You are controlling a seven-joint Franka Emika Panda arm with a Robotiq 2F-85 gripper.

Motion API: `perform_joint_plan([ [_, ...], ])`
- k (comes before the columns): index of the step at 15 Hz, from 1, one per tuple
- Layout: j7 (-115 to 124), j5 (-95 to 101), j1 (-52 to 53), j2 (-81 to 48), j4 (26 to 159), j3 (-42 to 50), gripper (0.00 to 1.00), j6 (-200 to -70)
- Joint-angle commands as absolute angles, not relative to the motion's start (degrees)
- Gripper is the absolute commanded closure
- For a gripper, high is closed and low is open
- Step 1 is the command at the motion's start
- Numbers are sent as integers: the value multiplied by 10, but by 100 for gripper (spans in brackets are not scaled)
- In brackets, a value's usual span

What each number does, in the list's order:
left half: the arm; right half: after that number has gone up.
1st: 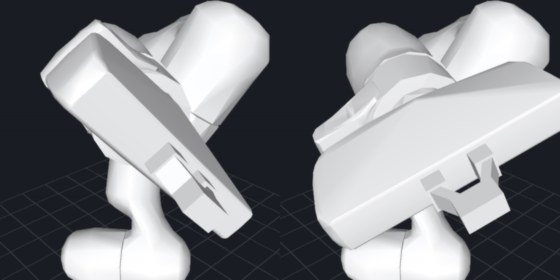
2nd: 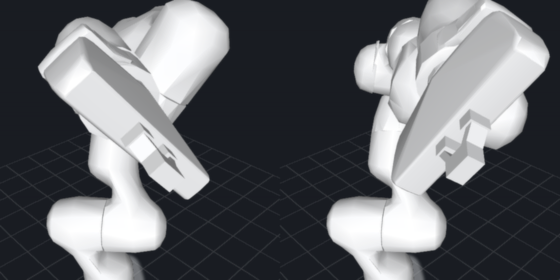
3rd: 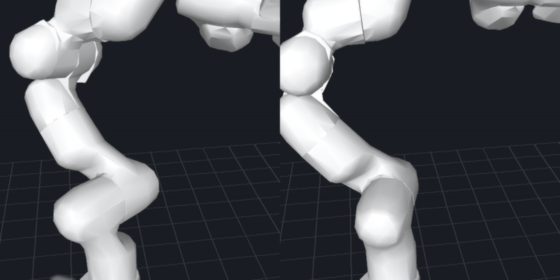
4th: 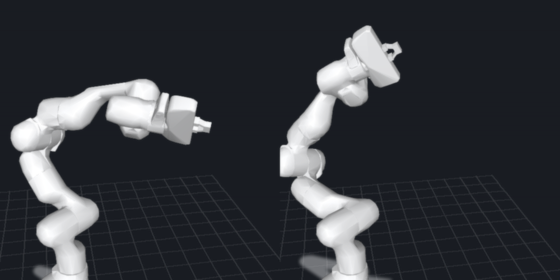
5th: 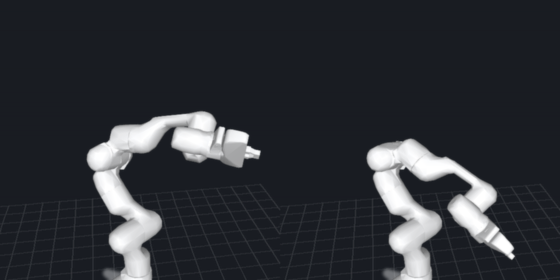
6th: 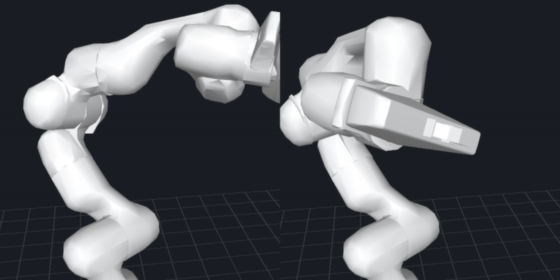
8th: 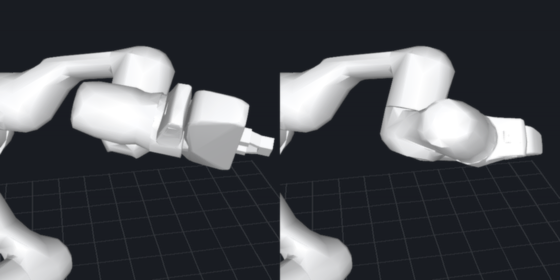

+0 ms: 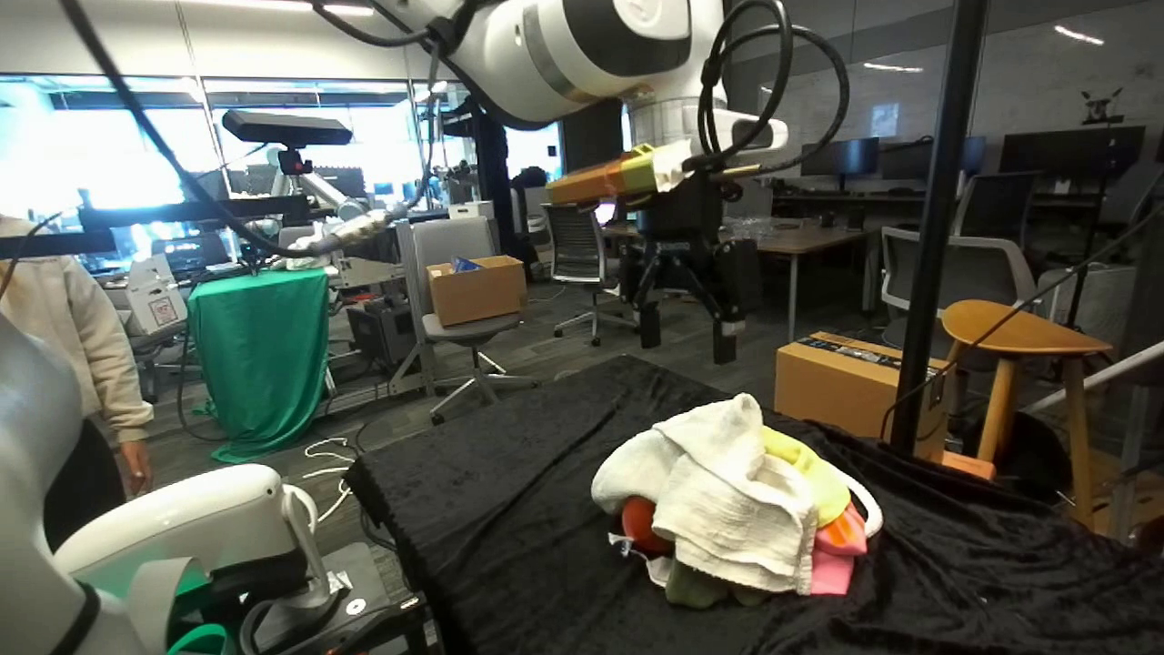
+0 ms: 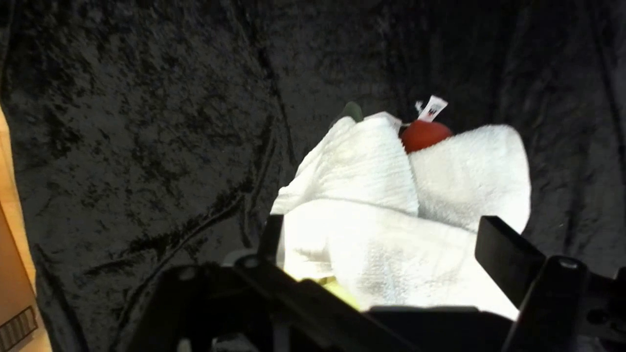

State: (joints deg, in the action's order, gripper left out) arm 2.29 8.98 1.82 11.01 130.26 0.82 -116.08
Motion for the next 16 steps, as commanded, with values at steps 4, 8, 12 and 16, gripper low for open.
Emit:
perform_joint_plan([
  [4,-165,11,24,321,1410,41,0,-1083],
  [8,-199,5,23,398,1439,60,0,-1055],
  [12,-194,7,28,459,1482,62,0,-1147],
  [16,-210,12,44,480,1503,65,0,-1190],
])
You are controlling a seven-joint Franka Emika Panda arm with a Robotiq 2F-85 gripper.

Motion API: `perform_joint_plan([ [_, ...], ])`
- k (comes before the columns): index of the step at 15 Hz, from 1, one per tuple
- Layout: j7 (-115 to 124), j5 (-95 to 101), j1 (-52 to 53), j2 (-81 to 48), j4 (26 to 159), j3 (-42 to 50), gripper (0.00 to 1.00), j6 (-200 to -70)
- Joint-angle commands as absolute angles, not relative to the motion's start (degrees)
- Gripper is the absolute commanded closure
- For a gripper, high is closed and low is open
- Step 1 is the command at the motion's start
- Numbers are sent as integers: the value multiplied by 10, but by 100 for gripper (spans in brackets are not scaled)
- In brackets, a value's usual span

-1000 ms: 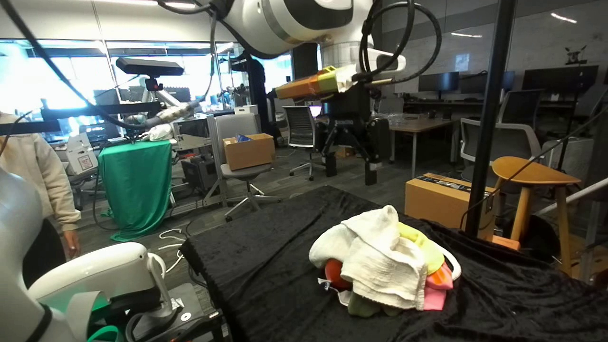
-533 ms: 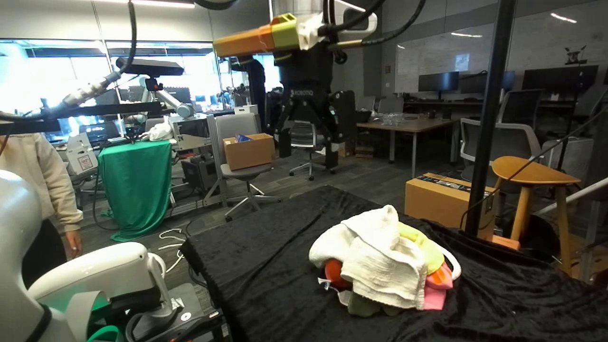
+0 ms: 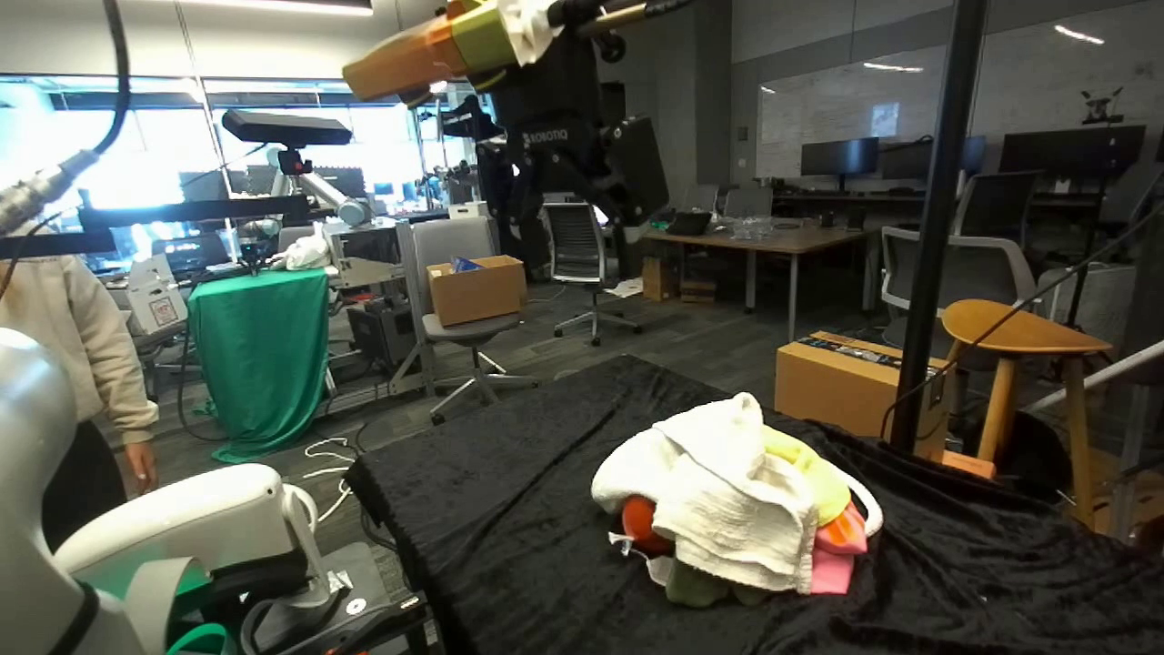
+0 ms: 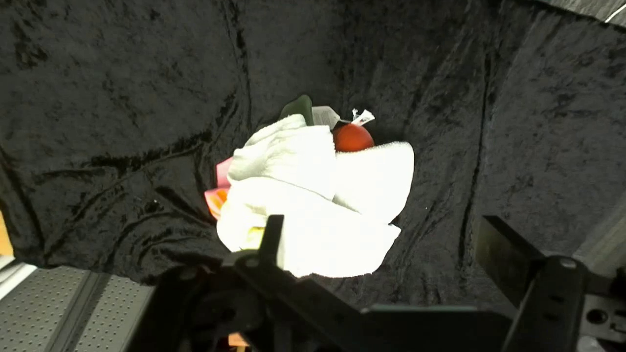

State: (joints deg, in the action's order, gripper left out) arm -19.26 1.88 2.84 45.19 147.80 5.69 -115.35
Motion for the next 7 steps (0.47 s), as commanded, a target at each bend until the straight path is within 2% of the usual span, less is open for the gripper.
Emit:
perform_joint_plan([
  [1,-216,12,48,484,1507,67,0,-1192],
  [7,-201,19,46,466,1500,62,0,-1171],
])
